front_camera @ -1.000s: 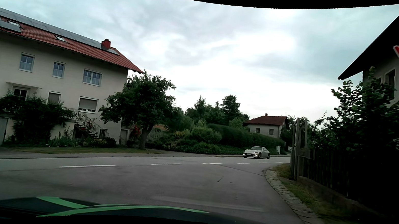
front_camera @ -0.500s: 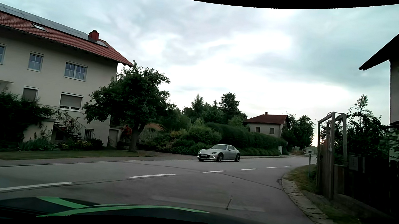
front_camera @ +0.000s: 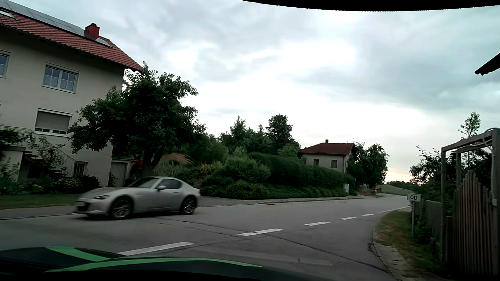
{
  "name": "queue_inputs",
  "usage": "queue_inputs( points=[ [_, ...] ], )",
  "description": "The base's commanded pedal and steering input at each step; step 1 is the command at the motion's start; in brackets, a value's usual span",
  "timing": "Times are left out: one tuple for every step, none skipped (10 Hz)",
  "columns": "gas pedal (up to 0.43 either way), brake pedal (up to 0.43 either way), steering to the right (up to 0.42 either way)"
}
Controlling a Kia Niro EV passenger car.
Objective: Follow the waypoints while adhering to traffic rules and regulations
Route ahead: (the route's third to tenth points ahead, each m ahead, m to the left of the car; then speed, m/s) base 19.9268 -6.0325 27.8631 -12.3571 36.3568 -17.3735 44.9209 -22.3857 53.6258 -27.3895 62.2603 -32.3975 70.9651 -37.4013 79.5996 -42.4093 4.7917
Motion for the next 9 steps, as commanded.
queue_inputs(
  points=[
    [0.157, 0.000, 0.110],
    [0.157, 0.000, 0.131],
    [0.157, 0.000, 0.149],
    [0.157, 0.000, 0.155],
    [0.157, 0.000, 0.157],
    [0.169, 0.000, 0.157],
    [0.177, 0.000, 0.158],
    [0.177, 0.000, 0.160],
    [0.177, 0.000, 0.161]
  ],
)
